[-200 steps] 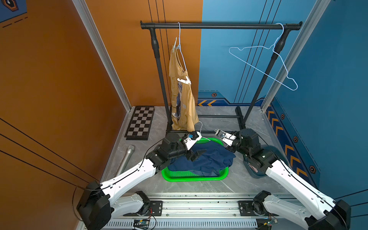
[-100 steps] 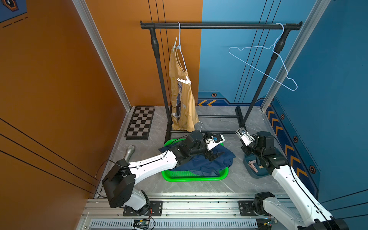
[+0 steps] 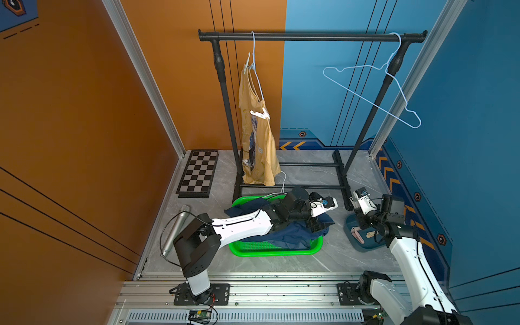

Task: Remove the clothespins securing t-shirts to the hanger
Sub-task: Place the clothespin in the storage box.

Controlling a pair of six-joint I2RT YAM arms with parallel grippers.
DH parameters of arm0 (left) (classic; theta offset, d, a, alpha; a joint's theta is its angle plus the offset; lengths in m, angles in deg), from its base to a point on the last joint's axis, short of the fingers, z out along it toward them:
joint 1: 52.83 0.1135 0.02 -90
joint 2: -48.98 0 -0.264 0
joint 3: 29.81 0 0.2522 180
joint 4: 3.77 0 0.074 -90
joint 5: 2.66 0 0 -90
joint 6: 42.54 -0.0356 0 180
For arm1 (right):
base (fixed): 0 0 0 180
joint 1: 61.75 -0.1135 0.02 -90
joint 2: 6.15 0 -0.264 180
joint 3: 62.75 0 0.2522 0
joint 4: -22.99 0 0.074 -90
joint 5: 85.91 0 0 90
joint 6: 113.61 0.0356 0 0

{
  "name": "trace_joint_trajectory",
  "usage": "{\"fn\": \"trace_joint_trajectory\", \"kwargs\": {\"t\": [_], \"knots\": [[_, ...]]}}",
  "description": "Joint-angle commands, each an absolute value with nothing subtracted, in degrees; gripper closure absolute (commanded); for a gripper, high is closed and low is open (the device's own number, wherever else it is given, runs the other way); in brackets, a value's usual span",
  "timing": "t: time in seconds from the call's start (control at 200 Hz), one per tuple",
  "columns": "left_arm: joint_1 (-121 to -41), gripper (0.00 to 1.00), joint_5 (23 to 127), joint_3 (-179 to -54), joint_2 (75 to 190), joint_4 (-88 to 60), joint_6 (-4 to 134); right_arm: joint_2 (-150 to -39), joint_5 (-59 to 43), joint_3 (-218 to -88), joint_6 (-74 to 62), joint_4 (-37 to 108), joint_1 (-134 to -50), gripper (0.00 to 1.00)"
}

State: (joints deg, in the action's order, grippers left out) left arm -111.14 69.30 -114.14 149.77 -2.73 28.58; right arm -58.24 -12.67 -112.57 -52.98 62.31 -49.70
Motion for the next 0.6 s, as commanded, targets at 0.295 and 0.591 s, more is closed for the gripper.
{"fn": "trace_joint_trajectory", "kwargs": {"t": [0.295,0.591], "knots": [[-114.86,0.07,62.77,-122.83,160.09,-3.8,30.84,-59.38,-10.26,-108.66,-57.99,71.07,-45.21,0.96],[-115.94,0.07,62.5,-127.04,165.28,-6.61,30.85,-66.03,-8.89,-108.66,-61.2,71.97,-44.45,0.97]]}}
